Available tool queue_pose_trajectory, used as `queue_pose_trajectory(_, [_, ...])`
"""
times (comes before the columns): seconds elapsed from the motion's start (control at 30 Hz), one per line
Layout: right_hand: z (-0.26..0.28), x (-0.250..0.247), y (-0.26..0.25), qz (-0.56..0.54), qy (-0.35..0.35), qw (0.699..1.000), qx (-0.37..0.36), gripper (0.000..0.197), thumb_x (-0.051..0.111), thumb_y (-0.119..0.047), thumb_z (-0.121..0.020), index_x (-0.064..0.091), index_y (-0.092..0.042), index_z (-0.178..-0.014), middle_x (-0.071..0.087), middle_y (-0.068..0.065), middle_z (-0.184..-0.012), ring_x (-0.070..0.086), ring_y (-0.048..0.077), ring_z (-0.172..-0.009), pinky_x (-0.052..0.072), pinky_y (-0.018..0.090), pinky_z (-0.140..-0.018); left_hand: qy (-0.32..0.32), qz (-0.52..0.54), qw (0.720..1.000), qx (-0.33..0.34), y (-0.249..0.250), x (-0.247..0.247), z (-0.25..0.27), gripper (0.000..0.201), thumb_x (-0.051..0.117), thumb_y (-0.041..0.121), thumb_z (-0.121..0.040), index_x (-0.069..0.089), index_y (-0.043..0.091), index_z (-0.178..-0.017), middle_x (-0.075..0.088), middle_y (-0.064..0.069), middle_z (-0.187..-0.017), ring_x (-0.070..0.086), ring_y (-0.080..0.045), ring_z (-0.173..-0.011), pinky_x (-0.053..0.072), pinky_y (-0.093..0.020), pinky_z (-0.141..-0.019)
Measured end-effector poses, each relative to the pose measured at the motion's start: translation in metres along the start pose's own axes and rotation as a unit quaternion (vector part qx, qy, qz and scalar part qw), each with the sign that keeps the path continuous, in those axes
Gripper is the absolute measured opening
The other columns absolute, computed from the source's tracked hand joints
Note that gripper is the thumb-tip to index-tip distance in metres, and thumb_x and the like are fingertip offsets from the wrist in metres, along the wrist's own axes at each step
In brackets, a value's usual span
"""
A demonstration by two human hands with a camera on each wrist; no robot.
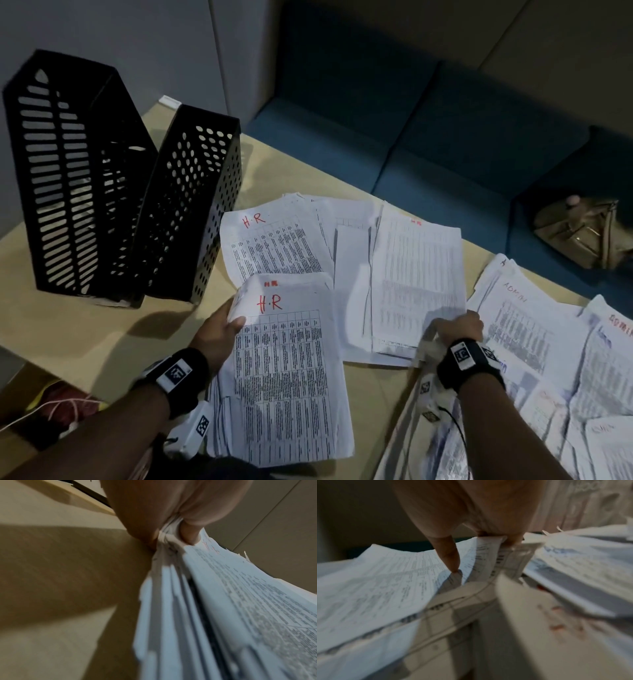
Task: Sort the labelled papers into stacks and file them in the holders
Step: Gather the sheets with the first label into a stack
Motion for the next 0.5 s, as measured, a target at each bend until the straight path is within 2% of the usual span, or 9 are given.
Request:
queue_pose_trajectory(0.03, [0.002,0.002,-0.001,-0.024,0.009,1.0,-0.003,0.073,0.079,-0.009,-0.061,0.046,0.009,-0.124,0.052,0.024,-0.124,0.055,0.041,-0.11,0.052,0.044,-0.086,0.001,-0.005,1.0,0.005,0.002,0.001,0.002,0.047,0.045,0.016,-0.101,0.036,0.028,-0.146,0.05,0.006,-0.13,0.044,-0.018,-0.124,0.031,-0.036,-0.105])
queue_pose_trajectory(0.1, [0.003,0.006,-0.001,-0.054,0.035,0.998,-0.021,0.058,0.073,-0.01,-0.075,0.047,0.008,-0.124,0.054,0.026,-0.125,0.055,0.041,-0.112,0.049,0.044,-0.089,0.002,-0.007,1.0,0.009,0.003,0.001,0.003,0.047,0.044,0.015,-0.101,0.036,0.026,-0.146,0.051,0.005,-0.127,0.045,-0.018,-0.122,0.031,-0.034,-0.103])
queue_pose_trajectory(0.17, [0.002,0.011,0.004,-0.071,0.056,0.995,-0.038,0.047,0.066,-0.012,-0.083,0.047,0.002,-0.123,0.055,0.024,-0.123,0.056,0.041,-0.11,0.049,0.044,-0.088,0.0,-0.009,1.0,0.01,0.001,0.001,0.002,0.048,0.045,0.016,-0.1,0.036,0.027,-0.146,0.052,0.003,-0.131,0.045,-0.02,-0.125,0.031,-0.035,-0.104])
queue_pose_trajectory(0.23, [0.005,0.012,0.006,-0.083,0.078,0.992,-0.051,0.032,0.058,-0.018,-0.086,0.05,-0.006,-0.115,0.059,0.02,-0.115,0.059,0.04,-0.101,0.051,0.043,-0.082,-0.001,-0.01,1.0,0.01,-0.001,-0.001,0.001,0.048,0.045,0.017,-0.1,0.036,0.029,-0.146,0.051,0.001,-0.136,0.044,-0.021,-0.127,0.031,-0.036,-0.106])
queue_pose_trajectory(0.3, [0.007,0.008,0.007,-0.042,0.119,0.99,-0.069,0.025,0.053,-0.024,-0.087,0.055,-0.01,-0.108,0.056,0.018,-0.115,0.056,0.039,-0.101,0.051,0.047,-0.084,-0.001,-0.012,1.0,0.006,-0.002,-0.001,0.001,0.048,0.045,0.017,-0.101,0.035,0.03,-0.146,0.051,-0.001,-0.139,0.044,-0.022,-0.129,0.032,-0.038,-0.108])
queue_pose_trajectory(0.37, [0.007,0.0,0.007,0.029,0.182,0.977,-0.106,0.027,0.055,-0.024,-0.087,0.06,-0.006,-0.107,0.047,0.018,-0.122,0.047,0.041,-0.11,0.046,0.051,-0.089,-0.001,-0.015,1.0,0.005,-0.002,-0.001,0.001,0.047,0.044,0.017,-0.101,0.035,0.028,-0.146,0.051,-0.002,-0.14,0.045,-0.023,-0.129,0.032,-0.039,-0.108])
queue_pose_trajectory(0.43, [0.009,-0.011,0.005,0.045,0.229,0.96,-0.153,0.025,0.061,-0.019,-0.085,0.064,-0.002,-0.103,0.043,0.019,-0.123,0.043,0.041,-0.112,0.044,0.052,-0.088,0.001,-0.018,1.0,0.007,-0.002,-0.001,0.001,0.047,0.044,0.018,-0.101,0.036,0.028,-0.146,0.051,-0.003,-0.14,0.045,-0.023,-0.128,0.033,-0.039,-0.109])
queue_pose_trajectory(0.5, [0.009,-0.021,0.003,0.036,0.225,0.959,-0.17,0.022,0.064,-0.018,-0.084,0.068,-0.001,-0.098,0.047,0.02,-0.119,0.046,0.041,-0.109,0.045,0.049,-0.086,0.003,-0.029,1.0,0.012,-0.002,-0.002,0.001,0.047,0.045,0.018,-0.101,0.036,0.029,-0.146,0.051,-0.003,-0.14,0.045,-0.023,-0.128,0.033,-0.039,-0.108])
Point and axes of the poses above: each hand's wrist, its own z-axis away from the middle knuckle, its own x-axis out of the palm, y = z × x, the point moved 1 cm from there along -z, towards the middle knuckle
